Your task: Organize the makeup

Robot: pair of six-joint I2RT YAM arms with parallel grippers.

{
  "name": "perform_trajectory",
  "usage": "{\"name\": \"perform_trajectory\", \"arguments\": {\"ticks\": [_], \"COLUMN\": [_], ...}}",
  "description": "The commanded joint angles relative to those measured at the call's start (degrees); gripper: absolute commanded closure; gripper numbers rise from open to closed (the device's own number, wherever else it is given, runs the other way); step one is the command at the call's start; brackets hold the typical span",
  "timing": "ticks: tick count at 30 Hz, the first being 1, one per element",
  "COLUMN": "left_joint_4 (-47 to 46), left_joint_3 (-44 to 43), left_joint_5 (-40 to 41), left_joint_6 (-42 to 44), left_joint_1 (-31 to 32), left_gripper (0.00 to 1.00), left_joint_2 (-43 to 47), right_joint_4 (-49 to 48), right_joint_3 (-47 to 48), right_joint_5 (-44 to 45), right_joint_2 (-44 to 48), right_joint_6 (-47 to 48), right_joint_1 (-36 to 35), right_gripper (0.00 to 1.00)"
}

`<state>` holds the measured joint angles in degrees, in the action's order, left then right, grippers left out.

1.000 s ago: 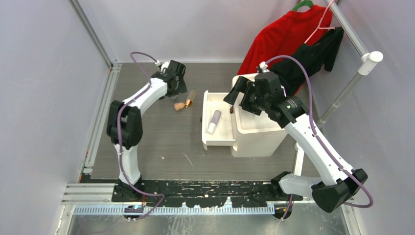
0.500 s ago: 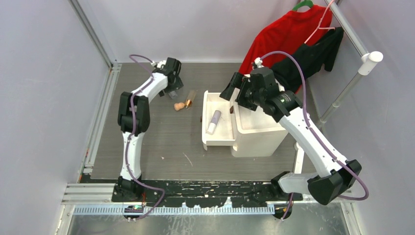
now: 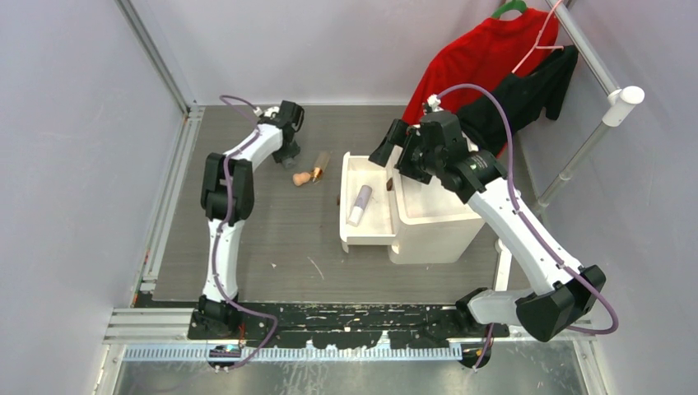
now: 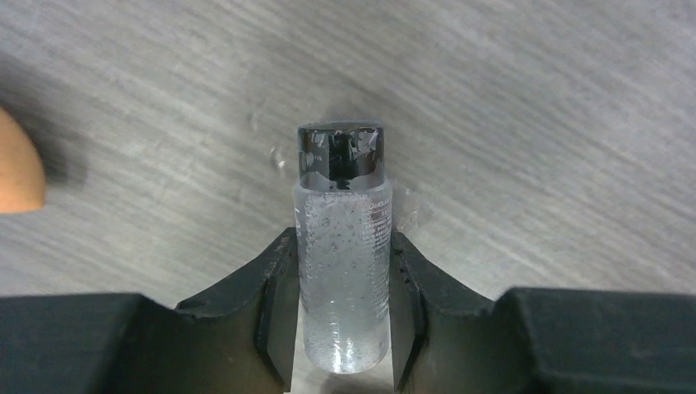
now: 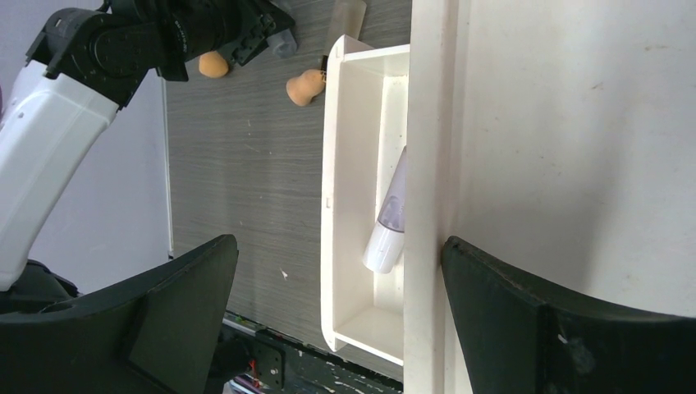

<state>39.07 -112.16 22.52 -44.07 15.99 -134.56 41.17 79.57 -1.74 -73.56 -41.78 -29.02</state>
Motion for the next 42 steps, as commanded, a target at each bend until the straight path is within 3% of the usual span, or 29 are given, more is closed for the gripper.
{"name": "perform_trajectory", "arguments": {"ticks": [1,5,8,14,20,27,29,32,33,36,42], "left_joint_4": [-0.14,-2.92,1.04,-0.40,-2.53,-5.44,-5.87,-6.28,-6.35,-6.29,-2.26], "left_joint_3": [3.17,7.54,8.27,17.43,19.49,19.79,19.74,18.92,18.60,17.84,16.69], "left_joint_5": [1.43,-1.91,-9.37,-15.70,-22.90,-26.91,-27.53,-28.32,-28.73,-28.88,-23.18], "left_joint_6": [3.15,7.69,9.32,10.50,7.50,4.49,4.23,4.32,4.46,5.03,10.52], "left_joint_1": [-0.68,-0.63,-0.18,9.79,19.64,24.33,24.73,25.22,25.30,25.31,22.52], "left_gripper": [0.87,0.96,0.96,0.92,0.89,0.88,0.78,0.46,0.42,0.35,0.32], "left_joint_2": [9.48,19.67,25.59,37.90,39.63,37.32,36.86,36.27,35.98,35.73,37.67], "right_joint_4": [0.67,0.49,0.08,0.04,0.33,1.22,1.23,1.24,1.32,1.37,1.49], "right_joint_3": [0.99,0.01,-0.76,-2.35,-3.07,-3.56,-3.63,-3.43,-3.30,-2.82,-2.58], "right_joint_5": [-0.70,-0.48,-0.04,0.99,1.18,1.73,1.74,1.51,1.40,1.39,1.47], "right_joint_2": [-0.15,1.37,2.66,4.98,7.38,9.40,9.65,9.43,9.25,8.87,8.62], "right_joint_6": [0.55,0.04,-0.21,-0.53,-1.09,-1.55,-1.61,-1.72,-1.73,-1.67,-1.45], "right_joint_1": [0.07,0.08,0.05,0.10,0.05,0.05,0.03,0.05,0.08,0.08,0.05], "right_gripper": [0.00,0.00,0.00,0.00,0.00,0.00,0.00,0.00,0.00,0.00,0.00]}}
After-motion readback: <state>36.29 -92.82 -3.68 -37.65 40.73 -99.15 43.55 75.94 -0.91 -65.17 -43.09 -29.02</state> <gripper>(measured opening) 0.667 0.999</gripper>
